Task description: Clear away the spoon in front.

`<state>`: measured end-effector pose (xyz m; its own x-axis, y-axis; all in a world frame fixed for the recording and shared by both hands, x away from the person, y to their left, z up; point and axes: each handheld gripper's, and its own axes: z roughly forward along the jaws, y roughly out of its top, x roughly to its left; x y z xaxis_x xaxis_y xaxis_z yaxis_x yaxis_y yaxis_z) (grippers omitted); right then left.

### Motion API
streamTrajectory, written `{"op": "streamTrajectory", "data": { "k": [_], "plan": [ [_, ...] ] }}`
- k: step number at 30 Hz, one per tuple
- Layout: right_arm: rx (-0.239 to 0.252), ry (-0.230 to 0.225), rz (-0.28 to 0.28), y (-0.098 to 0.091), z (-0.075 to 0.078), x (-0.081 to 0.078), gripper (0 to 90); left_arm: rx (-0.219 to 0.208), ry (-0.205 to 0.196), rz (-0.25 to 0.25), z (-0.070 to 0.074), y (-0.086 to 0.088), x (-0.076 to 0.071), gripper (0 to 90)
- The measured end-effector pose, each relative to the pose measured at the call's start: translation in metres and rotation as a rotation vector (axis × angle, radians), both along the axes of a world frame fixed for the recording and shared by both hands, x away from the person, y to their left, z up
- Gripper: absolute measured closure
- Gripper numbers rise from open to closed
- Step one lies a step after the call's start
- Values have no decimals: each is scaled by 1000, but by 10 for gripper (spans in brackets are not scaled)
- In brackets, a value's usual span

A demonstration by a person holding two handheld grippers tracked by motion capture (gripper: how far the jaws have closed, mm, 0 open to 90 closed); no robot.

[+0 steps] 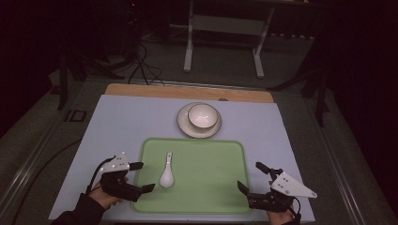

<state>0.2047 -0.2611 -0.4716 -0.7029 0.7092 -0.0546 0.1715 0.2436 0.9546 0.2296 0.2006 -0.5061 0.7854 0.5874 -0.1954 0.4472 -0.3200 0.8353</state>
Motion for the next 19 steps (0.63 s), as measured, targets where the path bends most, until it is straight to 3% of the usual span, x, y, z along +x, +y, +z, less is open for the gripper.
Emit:
{"op": "streamTrajectory", "data": {
  "k": [4, 11, 19],
  "plan": [
    [-2, 1, 0, 0, 0, 0, 117, 7, -11, 3, -4, 2, -2, 73],
    [2, 7, -1, -1, -1, 1, 117, -22, -10, 3, -8, 6, -3, 73],
    [3, 8, 4, -2, -2, 1, 117, -4, -7, 7, -15, 7, -1, 73]
  ]
}}
